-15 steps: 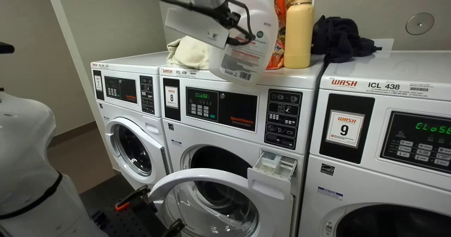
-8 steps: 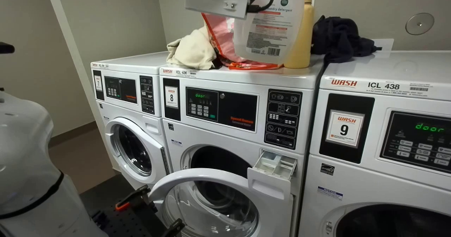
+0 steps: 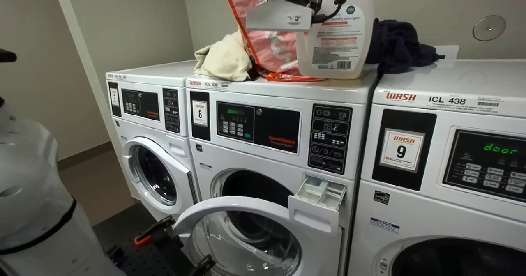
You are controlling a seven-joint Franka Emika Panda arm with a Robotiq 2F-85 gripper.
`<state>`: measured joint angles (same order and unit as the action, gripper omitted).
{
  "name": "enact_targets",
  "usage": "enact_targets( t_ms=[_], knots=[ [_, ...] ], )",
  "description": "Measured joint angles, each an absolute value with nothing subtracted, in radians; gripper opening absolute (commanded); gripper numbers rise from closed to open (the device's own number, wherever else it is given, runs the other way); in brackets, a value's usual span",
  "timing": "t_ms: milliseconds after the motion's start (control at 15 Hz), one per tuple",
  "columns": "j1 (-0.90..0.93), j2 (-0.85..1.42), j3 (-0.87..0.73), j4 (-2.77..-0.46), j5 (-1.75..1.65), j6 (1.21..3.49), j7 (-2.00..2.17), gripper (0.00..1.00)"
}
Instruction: Pour fabric softener into the soap chamber
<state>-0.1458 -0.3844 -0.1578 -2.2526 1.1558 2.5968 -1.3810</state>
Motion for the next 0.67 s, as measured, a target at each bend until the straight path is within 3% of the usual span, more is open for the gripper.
enact_targets(
  t_ms=[533,600,667],
  knots=[
    [-0.141,-0.326,-0.153,-2.246,1.156,2.624,-1.429,0.06],
    [-0.141,-0.326,-0.153,-2.246,1.156,2.625,-1.431,0.22],
    [-0.141,-0.325,-0.153,-2.246,1.156,2.625,-1.432,0.48]
  ],
)
